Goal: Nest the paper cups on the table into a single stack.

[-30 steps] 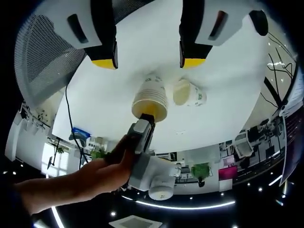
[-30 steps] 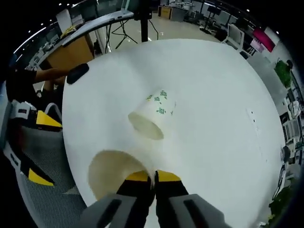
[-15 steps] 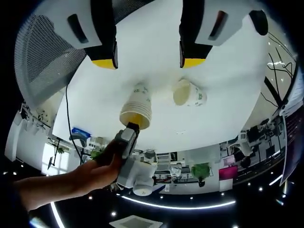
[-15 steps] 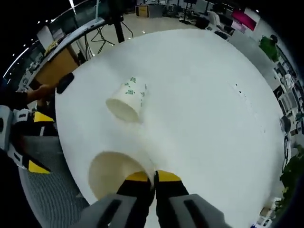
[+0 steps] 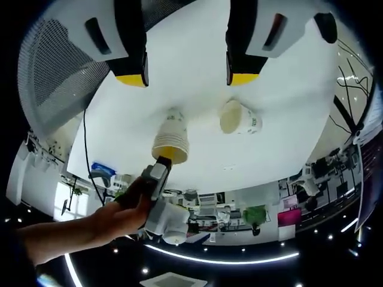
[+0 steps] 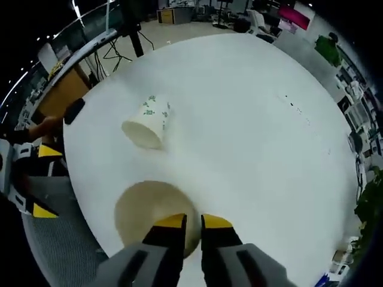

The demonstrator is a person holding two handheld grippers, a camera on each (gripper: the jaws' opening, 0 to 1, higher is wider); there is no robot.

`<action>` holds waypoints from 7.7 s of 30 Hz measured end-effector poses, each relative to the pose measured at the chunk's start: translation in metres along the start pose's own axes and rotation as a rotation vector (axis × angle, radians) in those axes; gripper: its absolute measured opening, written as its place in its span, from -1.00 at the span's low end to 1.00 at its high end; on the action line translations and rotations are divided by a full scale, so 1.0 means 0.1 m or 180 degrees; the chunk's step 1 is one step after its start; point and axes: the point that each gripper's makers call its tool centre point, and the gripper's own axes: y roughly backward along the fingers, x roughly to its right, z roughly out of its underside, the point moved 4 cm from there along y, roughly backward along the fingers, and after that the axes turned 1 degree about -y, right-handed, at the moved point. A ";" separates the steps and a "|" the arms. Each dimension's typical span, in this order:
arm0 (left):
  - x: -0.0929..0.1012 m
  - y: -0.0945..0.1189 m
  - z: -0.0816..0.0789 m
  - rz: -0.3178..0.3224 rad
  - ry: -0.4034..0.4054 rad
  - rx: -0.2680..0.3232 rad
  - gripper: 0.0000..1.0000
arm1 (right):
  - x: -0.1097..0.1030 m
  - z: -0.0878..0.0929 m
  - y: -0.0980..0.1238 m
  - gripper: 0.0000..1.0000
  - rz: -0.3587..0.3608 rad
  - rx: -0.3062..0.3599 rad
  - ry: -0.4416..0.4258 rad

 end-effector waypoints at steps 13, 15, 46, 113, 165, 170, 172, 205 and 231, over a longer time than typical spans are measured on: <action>0.03 0.02 -0.02 0.0005 -0.0017 -0.0009 0.02 | -0.01 -0.09 0.14 -0.46 0.0129 0.0303 0.0306; 0.03 0.02 -0.02 0.0004 -0.0021 -0.0012 0.02 | 0.02 -0.10 0.14 -0.46 0.0139 0.0324 0.0315; 0.02 0.02 -0.01 -0.0016 -0.0002 -0.0007 0.01 | -0.61 -0.84 0.06 -0.15 0.0567 0.0874 0.2127; -0.03 0.02 0.00 -0.0075 0.0048 -0.0028 0.00 | -0.56 -1.47 -0.39 -1.00 0.1079 0.0869 0.3170; 0.00 0.00 0.01 -0.0034 -0.0024 -0.0034 -0.01 | 0.06 -0.63 0.78 -1.00 0.0786 0.0836 0.2223; 0.00 0.00 0.01 -0.0024 -0.0036 -0.0037 -0.01 | -0.10 -0.44 0.73 -1.00 0.0598 0.0739 0.2277; 0.00 -0.01 0.02 -0.0017 -0.0039 -0.0038 -0.01 | -0.14 -0.36 0.72 -1.00 0.0565 0.0666 0.2320; 0.01 -0.02 0.04 -0.0019 -0.0043 -0.0069 -0.01 | -0.17 -0.21 0.35 -1.00 0.0325 0.0268 0.2432; 0.03 0.00 0.02 -0.0009 -0.0040 -0.0084 -0.01 | -0.14 -0.27 0.38 -0.88 0.0292 0.0351 0.2268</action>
